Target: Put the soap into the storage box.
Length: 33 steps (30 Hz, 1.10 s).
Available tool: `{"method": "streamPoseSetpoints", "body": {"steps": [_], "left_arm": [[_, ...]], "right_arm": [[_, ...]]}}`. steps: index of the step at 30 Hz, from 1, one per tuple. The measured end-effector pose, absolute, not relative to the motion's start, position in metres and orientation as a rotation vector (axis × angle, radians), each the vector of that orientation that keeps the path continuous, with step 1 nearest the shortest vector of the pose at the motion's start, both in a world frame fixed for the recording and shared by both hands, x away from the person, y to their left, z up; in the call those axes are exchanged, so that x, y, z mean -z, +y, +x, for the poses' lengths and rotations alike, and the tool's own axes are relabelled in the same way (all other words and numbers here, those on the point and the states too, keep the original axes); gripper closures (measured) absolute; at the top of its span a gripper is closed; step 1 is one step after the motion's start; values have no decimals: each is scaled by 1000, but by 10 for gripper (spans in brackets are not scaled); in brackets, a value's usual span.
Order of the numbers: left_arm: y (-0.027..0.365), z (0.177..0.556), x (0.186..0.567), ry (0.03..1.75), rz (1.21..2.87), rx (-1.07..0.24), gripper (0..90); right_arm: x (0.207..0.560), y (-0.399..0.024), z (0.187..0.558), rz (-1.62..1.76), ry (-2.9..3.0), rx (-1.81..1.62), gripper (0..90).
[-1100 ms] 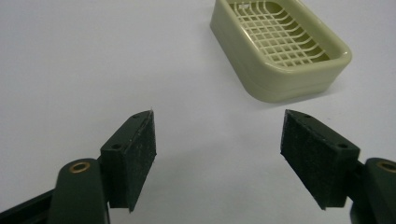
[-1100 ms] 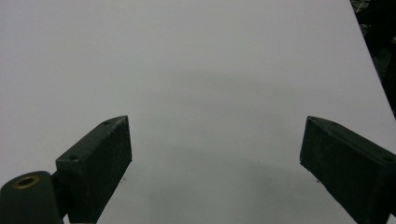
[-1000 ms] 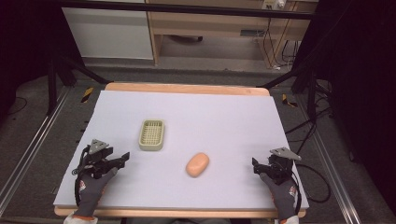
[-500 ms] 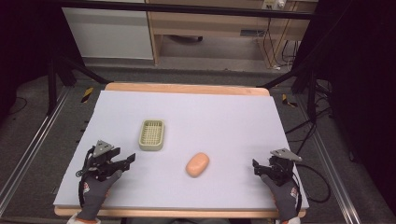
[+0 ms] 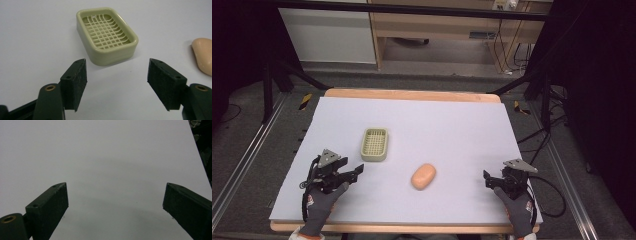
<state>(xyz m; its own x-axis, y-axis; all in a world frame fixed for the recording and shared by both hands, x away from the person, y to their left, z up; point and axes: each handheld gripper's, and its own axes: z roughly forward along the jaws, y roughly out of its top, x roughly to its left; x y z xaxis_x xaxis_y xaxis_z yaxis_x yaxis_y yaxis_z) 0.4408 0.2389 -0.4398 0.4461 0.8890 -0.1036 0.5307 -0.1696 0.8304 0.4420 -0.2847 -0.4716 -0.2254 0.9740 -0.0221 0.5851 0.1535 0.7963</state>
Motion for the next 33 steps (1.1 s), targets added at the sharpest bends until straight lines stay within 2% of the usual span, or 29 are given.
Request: {"method": "streamPoseSetpoints", "body": {"steps": [33], "left_arm": [[178, 453, 413, 1055, 1917, -477, 284]], "right_arm": [[471, -275, 439, 1464, 1876, -885, 88]]}}
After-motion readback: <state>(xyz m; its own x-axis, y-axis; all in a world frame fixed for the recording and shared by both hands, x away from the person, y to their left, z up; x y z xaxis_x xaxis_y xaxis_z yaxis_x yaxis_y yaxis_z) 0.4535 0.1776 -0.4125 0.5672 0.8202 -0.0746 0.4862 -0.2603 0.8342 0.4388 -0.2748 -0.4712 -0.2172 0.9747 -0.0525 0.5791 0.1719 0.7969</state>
